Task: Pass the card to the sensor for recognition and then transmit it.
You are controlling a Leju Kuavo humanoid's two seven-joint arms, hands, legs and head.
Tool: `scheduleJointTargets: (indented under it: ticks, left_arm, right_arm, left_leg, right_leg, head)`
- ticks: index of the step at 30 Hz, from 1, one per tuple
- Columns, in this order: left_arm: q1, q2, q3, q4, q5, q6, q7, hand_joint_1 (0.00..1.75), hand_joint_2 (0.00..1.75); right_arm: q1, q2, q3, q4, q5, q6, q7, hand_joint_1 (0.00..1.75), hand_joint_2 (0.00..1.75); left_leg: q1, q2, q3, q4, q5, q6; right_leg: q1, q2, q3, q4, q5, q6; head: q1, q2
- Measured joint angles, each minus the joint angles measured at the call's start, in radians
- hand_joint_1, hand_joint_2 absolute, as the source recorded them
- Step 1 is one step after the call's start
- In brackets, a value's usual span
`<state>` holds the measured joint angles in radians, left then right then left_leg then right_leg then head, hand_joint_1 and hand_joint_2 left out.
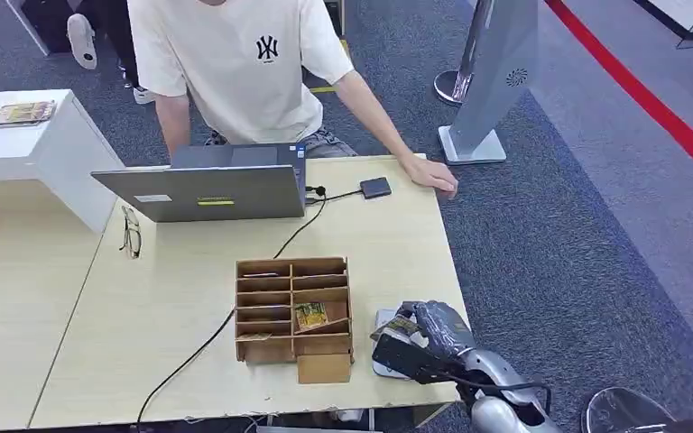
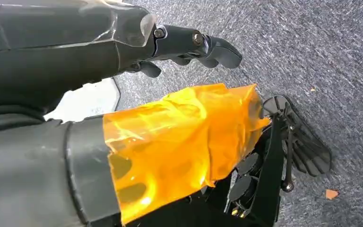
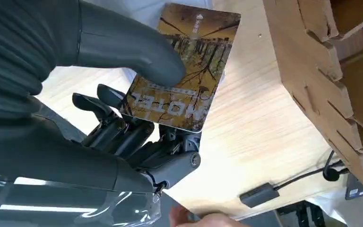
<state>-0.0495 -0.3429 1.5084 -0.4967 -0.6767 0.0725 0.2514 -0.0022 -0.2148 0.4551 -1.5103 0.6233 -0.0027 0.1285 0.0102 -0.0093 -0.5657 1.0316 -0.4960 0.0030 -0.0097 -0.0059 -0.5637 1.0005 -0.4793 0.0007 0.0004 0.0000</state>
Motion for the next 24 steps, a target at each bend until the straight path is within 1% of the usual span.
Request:
scheduleJointTargets:
  ticks: [6,14,24]
  left_arm:
    - [0.0,0.0,0.0,0.0,-0.003,0.0,0.0,0.0,0.0]
    - [0.0,0.005,0.0,0.0,-0.008,0.0,0.0,0.0,0.0]
    - [0.0,0.007,-0.001,0.0,-0.009,-0.001,0.0,0.0,0.0]
  right_arm:
    - [-0.022,0.004,0.0,0.037,-0.006,0.016,0.005,1.75,1.75]
    - [-0.06,0.023,0.0,0.115,-0.008,0.021,0.006,1.75,1.75]
    - [-0.081,0.036,0.0,0.16,-0.008,0.024,0.006,1.75,1.75]
  left_leg:
    - [0.0,0.0,0.0,0.0,0.0,0.0]
    - [0.0,0.0,0.0,0.0,0.0,0.0]
    - [0.0,0.0,0.001,0.0,0.0,0.0]
  right_leg:
    - [0.0,0.0,0.0,0.0,0.0,0.0]
    - [0.0,0.0,0.0,0.0,0.0,0.0]
    - [0.0,0.0,0.001,0.0,0.0,0.0]
  head:
    - [0.0,0.0]
    - [0.0,0.0]
    - [0.0,0.0]
